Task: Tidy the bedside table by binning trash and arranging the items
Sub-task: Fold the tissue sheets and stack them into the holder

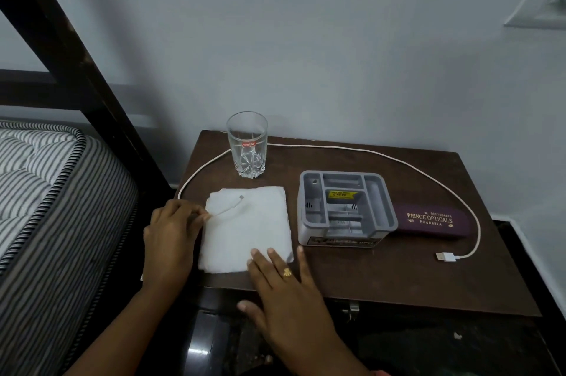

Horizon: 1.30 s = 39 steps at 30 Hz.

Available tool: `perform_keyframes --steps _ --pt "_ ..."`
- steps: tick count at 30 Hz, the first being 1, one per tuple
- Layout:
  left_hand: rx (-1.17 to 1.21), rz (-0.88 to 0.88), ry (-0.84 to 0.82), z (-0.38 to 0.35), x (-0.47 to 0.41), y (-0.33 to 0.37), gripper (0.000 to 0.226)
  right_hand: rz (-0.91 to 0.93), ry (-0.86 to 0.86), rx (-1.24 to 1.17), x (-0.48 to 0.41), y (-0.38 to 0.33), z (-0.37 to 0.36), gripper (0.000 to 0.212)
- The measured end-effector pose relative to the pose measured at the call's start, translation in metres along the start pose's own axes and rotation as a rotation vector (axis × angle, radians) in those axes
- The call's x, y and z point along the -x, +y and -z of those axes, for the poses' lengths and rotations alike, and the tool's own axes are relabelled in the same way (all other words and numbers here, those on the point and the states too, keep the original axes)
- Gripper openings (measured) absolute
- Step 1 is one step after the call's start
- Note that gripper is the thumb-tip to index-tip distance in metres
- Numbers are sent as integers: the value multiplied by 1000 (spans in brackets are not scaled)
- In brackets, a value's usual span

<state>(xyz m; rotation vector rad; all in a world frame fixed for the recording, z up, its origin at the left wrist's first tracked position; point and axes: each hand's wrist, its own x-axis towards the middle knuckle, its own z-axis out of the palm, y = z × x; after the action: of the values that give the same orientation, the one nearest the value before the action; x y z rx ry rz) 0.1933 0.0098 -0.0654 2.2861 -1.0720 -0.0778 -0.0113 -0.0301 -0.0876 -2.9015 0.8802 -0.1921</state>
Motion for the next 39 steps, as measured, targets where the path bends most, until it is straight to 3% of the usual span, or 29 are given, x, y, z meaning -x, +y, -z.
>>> perform_keyframes --steps 7,13,16,23,27,30,33,39 --pt "51 49 65 -6 -20 10 10 86 -14 49 31 21 6 51" --pt "-153 -72 -55 -16 -40 15 8 64 -24 36 30 19 8 50" --pt "-86 -49 -114 -21 -41 13 5 70 -16 30 29 19 6 49" --pt "253 206 151 -8 21 13 13 81 81 -41 20 12 8 39" --pt "733 781 175 -9 80 10 16 95 187 -257 2 -13 12 25" --pt "1009 1079 2 -4 100 24 21 65 129 -350 -12 -31 9 18" --pt "1144 1108 -151 3 101 47 32 18 49 -369 -20 -36 1 20" --pt "1119 980 -153 9 104 56 30 -30 37 -427 -25 -39 -1 9"
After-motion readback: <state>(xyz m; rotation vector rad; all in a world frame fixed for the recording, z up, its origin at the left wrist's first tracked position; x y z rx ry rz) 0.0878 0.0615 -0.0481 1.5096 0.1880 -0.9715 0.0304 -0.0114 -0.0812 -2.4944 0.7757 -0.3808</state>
